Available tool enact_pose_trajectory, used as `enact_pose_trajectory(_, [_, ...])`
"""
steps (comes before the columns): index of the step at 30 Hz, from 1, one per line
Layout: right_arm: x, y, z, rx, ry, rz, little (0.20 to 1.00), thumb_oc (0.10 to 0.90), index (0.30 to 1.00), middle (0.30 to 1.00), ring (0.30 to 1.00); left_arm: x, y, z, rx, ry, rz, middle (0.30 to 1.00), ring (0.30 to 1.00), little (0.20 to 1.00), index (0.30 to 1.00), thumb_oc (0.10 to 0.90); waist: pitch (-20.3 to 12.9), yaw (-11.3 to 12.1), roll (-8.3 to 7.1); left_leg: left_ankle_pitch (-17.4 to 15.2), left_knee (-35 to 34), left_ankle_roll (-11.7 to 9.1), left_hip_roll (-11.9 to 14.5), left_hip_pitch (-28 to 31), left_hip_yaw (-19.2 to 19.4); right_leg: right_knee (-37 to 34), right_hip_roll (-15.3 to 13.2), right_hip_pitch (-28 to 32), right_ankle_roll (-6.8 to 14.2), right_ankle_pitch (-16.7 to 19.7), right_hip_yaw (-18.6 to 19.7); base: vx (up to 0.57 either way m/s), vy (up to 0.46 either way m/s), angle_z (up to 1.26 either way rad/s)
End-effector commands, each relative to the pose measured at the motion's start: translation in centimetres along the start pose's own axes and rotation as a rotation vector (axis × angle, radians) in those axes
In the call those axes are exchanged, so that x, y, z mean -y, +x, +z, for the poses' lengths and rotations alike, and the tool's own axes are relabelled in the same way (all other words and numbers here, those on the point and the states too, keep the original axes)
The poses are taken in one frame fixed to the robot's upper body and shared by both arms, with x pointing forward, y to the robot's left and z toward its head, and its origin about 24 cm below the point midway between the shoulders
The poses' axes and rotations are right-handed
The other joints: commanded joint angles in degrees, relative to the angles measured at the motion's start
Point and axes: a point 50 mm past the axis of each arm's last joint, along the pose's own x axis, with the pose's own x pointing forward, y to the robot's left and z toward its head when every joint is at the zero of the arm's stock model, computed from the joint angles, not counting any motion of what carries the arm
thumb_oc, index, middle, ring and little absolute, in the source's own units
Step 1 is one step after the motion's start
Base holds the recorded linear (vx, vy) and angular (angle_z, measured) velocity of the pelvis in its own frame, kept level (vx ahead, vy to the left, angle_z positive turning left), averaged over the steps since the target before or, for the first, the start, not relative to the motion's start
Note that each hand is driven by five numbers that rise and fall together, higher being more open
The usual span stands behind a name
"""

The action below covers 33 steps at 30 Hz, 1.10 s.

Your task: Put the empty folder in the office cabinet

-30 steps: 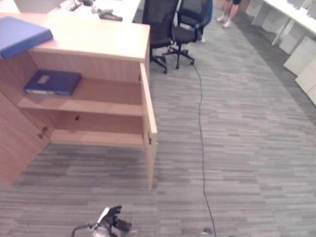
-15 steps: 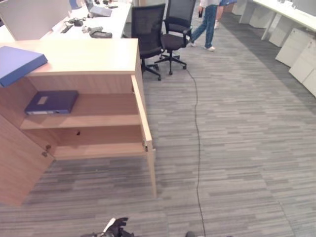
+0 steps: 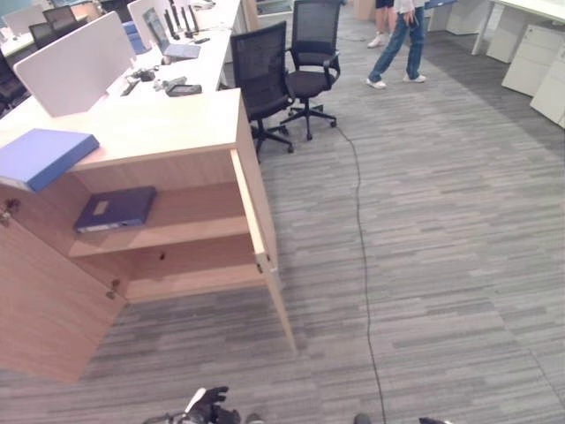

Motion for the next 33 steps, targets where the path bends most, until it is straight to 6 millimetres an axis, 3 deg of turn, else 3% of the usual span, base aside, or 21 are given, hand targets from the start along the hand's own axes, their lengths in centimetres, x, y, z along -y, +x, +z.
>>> enact_pose_trajectory(1, [1.9, 0.2, 1.9, 0.064, 0.068, -0.062, 0.9, 0.8, 0.9, 0.9, 0.9, -1.1, -0.1, -0.1, 0.027, 0.014, 0.047, 0.9, 0.9, 0.9, 0.9, 0.8, -0.36, 0.26, -0.54, 7.11, -5.1, 0.0, 4.16, 0.48, -2.04, 11.55, -1.61, -2.93, 3.55, -5.84, 4.29, 0.05, 0.291, -0.06])
enact_pose_trajectory(3, [2.2, 0.2, 2.2, 0.075, 0.083, -0.074, 0.9, 0.8, 0.9, 0.9, 0.9, -1.4, -0.1, 0.0, 0.035, 0.012, 0.059, 0.9, 0.9, 0.9, 0.9, 0.8, -0.26, 0.28, -0.3, 8.36, -5.42, -0.33, 5.46, 0.1, -2.57, 13.43, -2.22, -3.99, 3.89, -6.49, 5.08, 0.06, 0.304, -0.02])
enact_pose_trajectory(4, [1.0, 0.3, 3.3, 0.107, 0.108, -0.078, 0.9, 0.8, 0.9, 0.9, 0.9, -1.0, -0.1, 0.3, 0.054, 0.007, 0.065, 0.9, 0.9, 0.9, 0.9, 0.8, -0.12, 0.4, 0.79, 10.36, -6.19, -0.93, 7.6, -0.29, -3.76, 16.28, -3.7, -5.47, 4.7, -7.26, 6.3, 0.08, 0.398, 0.05])
enact_pose_trajectory(5, [0.9, 0.3, 3.4, 0.107, 0.108, -0.079, 0.9, 0.8, 0.9, 0.9, 0.9, -1.0, -0.1, 0.3, 0.054, 0.007, 0.066, 0.9, 0.9, 0.9, 0.9, 0.8, -0.1, 0.41, 0.71, 10.4, -6.28, -0.96, 7.57, -0.23, -3.71, 16.58, -3.75, -5.62, 4.71, -7.45, 6.36, 0.11, 0.614, 0.08])
enact_pose_trajectory(6, [1.8, 0.3, 3.7, 0.116, 0.161, -0.076, 0.9, 0.8, 0.9, 0.9, 0.9, -1.3, -0.1, 0.5, 0.066, -0.014, 0.094, 0.9, 0.9, 0.9, 0.9, 0.8, -0.13, 0.32, 1.35, 12.82, -6.29, -1.94, 9.79, -0.78, -4.67, 18.57, -5.28, -6.61, 5.69, -7.98, 7.47, 0.07, 0.436, 0.12])
enact_pose_trajectory(8, [4.0, 0.2, 4.9, 0.171, 0.187, -0.143, 0.9, 0.8, 0.9, 0.9, 0.9, -2.3, -0.1, 1.4, 0.106, -0.03, 0.116, 0.9, 0.9, 0.9, 0.9, 0.8, 0.06, 0.8, 1.31, 14.52, -6.07, -2.69, 11.1, -1.07, -6.31, 20.27, -6.77, -7.31, 6.6, -8.11, 7.88, 0.07, 0.474, 0.18])
enact_pose_trajectory(11, [4.8, 0.1, 6.2, 0.214, 0.209, -0.16, 0.9, 0.8, 0.9, 0.9, 0.9, -3.3, -0.1, 1.5, 0.114, -0.04, 0.139, 0.9, 0.9, 0.9, 0.9, 0.8, -0.37, 1.5, 1.07, 13.0, -5.93, -3.6, 10.95, -0.62, -10.13, 20.49, -7.99, -7.87, 7.83, -7.94, 8.63, 0.08, 0.34, 0.17])
enact_pose_trajectory(12, [5.3, 0.0, 6.8, 0.234, 0.22, -0.167, 0.9, 0.8, 0.9, 0.9, 0.9, -4.1, -0.1, 1.6, 0.118, -0.041, 0.157, 0.9, 0.9, 0.9, 0.9, 0.8, -0.98, 1.89, 0.5, 10.8, -4.69, -4.36, 10.9, -1.29, -11.06, 19.5, -9.8, -6.73, 9.23, -7.08, 8.43, 0.08, 0.292, 0.1])
enact_pose_trajectory(15, [5.2, 0.1, 6.7, 0.229, 0.233, -0.163, 0.9, 0.8, 0.9, 0.9, 0.9, -4.8, -0.2, 1.6, 0.122, -0.034, 0.168, 0.9, 0.9, 0.9, 0.9, 0.8, -1.28, 2.09, -0.37, 7.34, -3.18, -4.53, 9.98, -2.11, -9.84, 18.07, -11.62, -5.01, 10.56, -5.83, 7.98, 0.13, 0.424, 0.25])
enact_pose_trajectory(16, [4.7, 0.1, 6.1, 0.209, 0.238, -0.149, 0.9, 0.8, 0.9, 0.9, 0.9, -5.1, -0.2, 1.7, 0.121, -0.026, 0.173, 0.9, 0.9, 0.9, 0.9, 0.8, -1.97, 2.75, -2.03, 3.94, -3.75, -4.64, 8.18, -2.27, -8.74, 16.2, -14.42, -3.3, 12.61, -0.59, 7.1, 0.11, 0.304, 0.14])
enact_pose_trajectory(17, [4.7, 0.1, 6.0, 0.209, 0.238, -0.148, 0.9, 0.8, 0.9, 0.9, 0.9, -5.1, -0.2, 1.6, 0.121, -0.025, 0.173, 0.9, 0.9, 0.9, 0.9, 0.8, -1.97, 2.77, -2.26, 3.85, -3.66, -4.51, 7.88, -2.25, -8.67, 15.77, -14.71, -3.06, 12.79, -0.3, 7.06, 0.16, 0.487, 0.09])
enact_pose_trajectory(18, [4.1, 0.2, 5.7, 0.196, 0.243, -0.137, 0.9, 0.8, 0.9, 0.9, 0.9, -5.4, -0.1, 1.9, 0.124, -0.021, 0.177, 0.9, 0.9, 0.9, 0.9, 0.8, -2.05, 3.03, -3.62, 2.17, -4.9, -3.6, 5.71, -1.61, -7.46, 15.83, -16.3, -4.06, 13.35, 6.62, 7.31, 0.05, 0.198, 0.02])
enact_pose_trajectory(19, [4.0, 0.2, 5.7, 0.197, 0.244, -0.136, 0.9, 0.8, 0.9, 0.9, 0.9, -5.4, -0.1, 1.9, 0.124, -0.02, 0.178, 0.9, 0.9, 0.9, 0.9, 0.8, -2.06, 3.15, -3.76, 2.2, -4.97, -3.51, 5.59, -1.54, -7.29, 15.59, -16.41, -4.05, 13.35, 6.83, 7.42, 0.07, 0.386, 0.19])
enact_pose_trajectory(20, [3.1, 0.3, 5.9, 0.195, 0.25, -0.113, 0.9, 0.8, 0.9, 0.9, 0.9, -5.8, -0.1, 2.3, 0.129, -0.021, 0.184, 0.9, 0.9, 0.9, 0.9, 0.8, -1.66, 3.37, -4.78, 1.67, -7.21, -2.34, 3.49, -0.22, -5.45, 16.16, -17.88, -5.62, 13.35, 15.61, 7.78, 0.02, 0.2, 0.28])
enact_pose_trajectory(21, [3.1, 0.3, 5.9, 0.195, 0.25, -0.113, 0.9, 0.8, 0.9, 0.9, 0.9, -5.8, -0.1, 2.3, 0.129, -0.021, 0.184, 0.9, 0.9, 0.9, 0.9, 0.8, -1.64, 3.43, -4.8, 1.68, -7.25, -2.33, 3.47, -0.15, -5.37, 16.15, -17.89, -5.63, 13.35, 15.63, 7.85, 0.04, 0.43, 0.3])
enact_pose_trajectory(22, [1.8, 0.4, 6.2, 0.199, 0.259, -0.079, 0.9, 0.8, 0.9, 0.9, 0.9, -5.9, 0.0, 2.3, 0.126, -0.021, 0.187, 0.9, 0.9, 0.9, 0.9, 0.8, -1.03, 3.41, -5.13, 1.05, -8.54, -1.03, 1.87, 1.02, -4.05, 16.55, -19.03, -7.2, 13.35, 23.0, 7.78, 0.03, 0.377, 0.18])
enact_pose_trajectory(25, [0.6, 0.4, 6.5, 0.208, 0.228, -0.045, 0.9, 0.8, 0.9, 0.9, 0.9, -5.7, 0.0, 2.4, 0.125, -0.013, 0.177, 0.9, 0.9, 0.9, 0.9, 0.8, -0.51, 3.72, -4.61, 0.24, -9.0, 0.46, 0.22, 1.7, -2.65, 17.37, -19.44, -7.92, 13.35, 22.61, 4.68, 0.02, 0.364, 0.1])
enact_pose_trajectory(26, [0.2, 0.4, 6.6, 0.208, 0.217, -0.032, 0.9, 0.8, 0.9, 0.9, 0.9, -5.6, 0.0, 2.3, 0.123, -0.007, 0.172, 0.9, 0.9, 0.9, 0.9, 0.8, -0.48, 3.7, -4.52, -0.46, -9.23, 1.48, -1.09, 2.09, -2.64, 18.35, -18.74, -8.17, 13.35, 20.94, 3.97, 0.12, 0.662, -0.12])
enact_pose_trajectory(27, [-0.6, 0.4, 6.0, 0.192, 0.202, -0.009, 0.9, 0.8, 0.9, 0.9, 0.9, -5.3, 0.0, 2.0, 0.113, -0.005, 0.161, 0.9, 0.9, 0.9, 0.9, 0.8, -0.45, 3.47, -4.23, -1.16, -9.75, 3.32, -3.89, 3.16, -2.94, 19.63, -14.8, -8.86, 12.1, 16.89, 4.8, 0.15, 0.606, -0.09])
enact_pose_trajectory(30, [-1.4, 0.4, 5.4, 0.17, 0.171, 0.013, 0.9, 0.8, 0.9, 0.9, 0.9, -5.0, 0.0, 1.7, 0.096, -0.009, 0.149, 0.9, 0.9, 0.9, 0.9, 0.8, 0.09, 3.37, -3.31, -2.12, -9.75, 5.45, -6.6, 4.19, -2.95, 19.79, -5.44, -9.99, 8.79, 5.73, 2.94, 0.09, 0.445, 0.08])
enact_pose_trajectory(33, [-1.8, 0.4, 5.5, 0.174, 0.145, 0.023, 0.9, 0.8, 0.9, 0.9, 0.9, -4.6, 0.1, 2.0, 0.102, -0.009, 0.137, 0.9, 0.9, 0.9, 0.9, 0.8, 0.72, 3.54, -3.42, -2.04, -9.75, 6.45, -9.41, 4.07, -3.23, 17.14, 2.03, -11.18, 7.02, 1.51, -0.61, 0.02, 0.238, 0.01])
